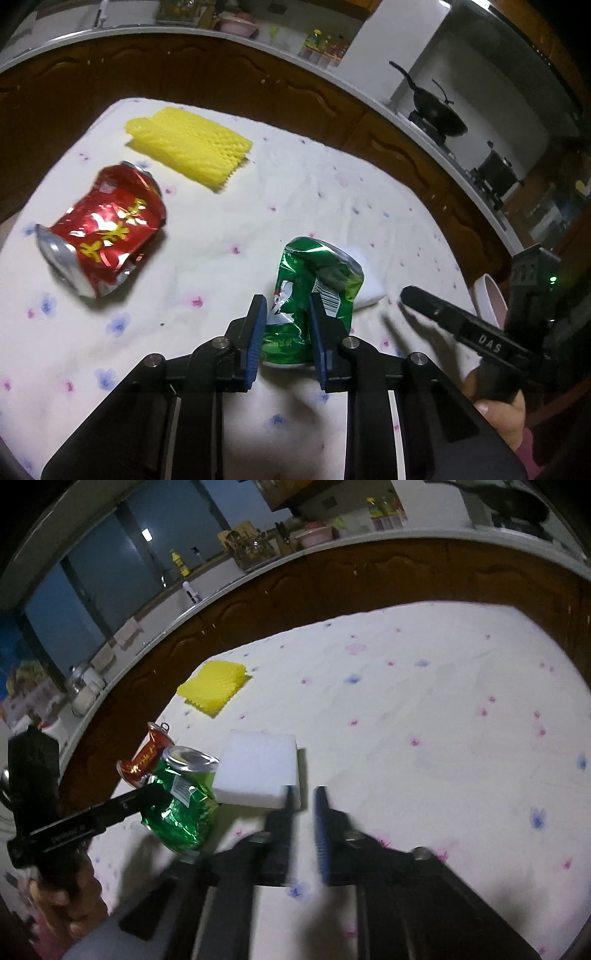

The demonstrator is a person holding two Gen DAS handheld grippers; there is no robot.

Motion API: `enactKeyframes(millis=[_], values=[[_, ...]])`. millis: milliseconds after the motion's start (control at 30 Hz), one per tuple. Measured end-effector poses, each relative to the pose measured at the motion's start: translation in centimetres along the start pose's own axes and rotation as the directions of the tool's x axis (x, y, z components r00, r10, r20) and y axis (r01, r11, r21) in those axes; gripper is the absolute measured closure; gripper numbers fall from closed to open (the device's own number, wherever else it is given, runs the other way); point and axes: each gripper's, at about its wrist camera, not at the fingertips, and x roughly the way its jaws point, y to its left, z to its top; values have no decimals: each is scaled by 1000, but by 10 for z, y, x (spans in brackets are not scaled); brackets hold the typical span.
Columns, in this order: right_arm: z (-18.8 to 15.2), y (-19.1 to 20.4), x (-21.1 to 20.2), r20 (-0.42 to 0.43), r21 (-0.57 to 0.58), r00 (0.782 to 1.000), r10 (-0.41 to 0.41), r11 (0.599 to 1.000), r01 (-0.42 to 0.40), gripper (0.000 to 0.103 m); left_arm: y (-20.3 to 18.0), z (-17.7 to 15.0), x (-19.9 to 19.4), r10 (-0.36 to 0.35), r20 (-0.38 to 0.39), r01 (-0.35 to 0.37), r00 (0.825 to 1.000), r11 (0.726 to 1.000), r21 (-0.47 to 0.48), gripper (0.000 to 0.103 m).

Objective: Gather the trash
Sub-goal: 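Carry the green can and white sponge over the pink bin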

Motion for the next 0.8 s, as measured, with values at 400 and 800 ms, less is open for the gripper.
enactKeyframes(millis=[400, 800], values=[[6, 52, 46, -64, -129, 998, -28, 991, 19, 33, 27, -1, -43, 9, 82, -3, 997, 998, -66, 85], [0, 47, 21, 13, -158, 995, -95, 983, 96, 41, 9, -2, -44, -39, 89, 42, 995, 998, -39, 85]])
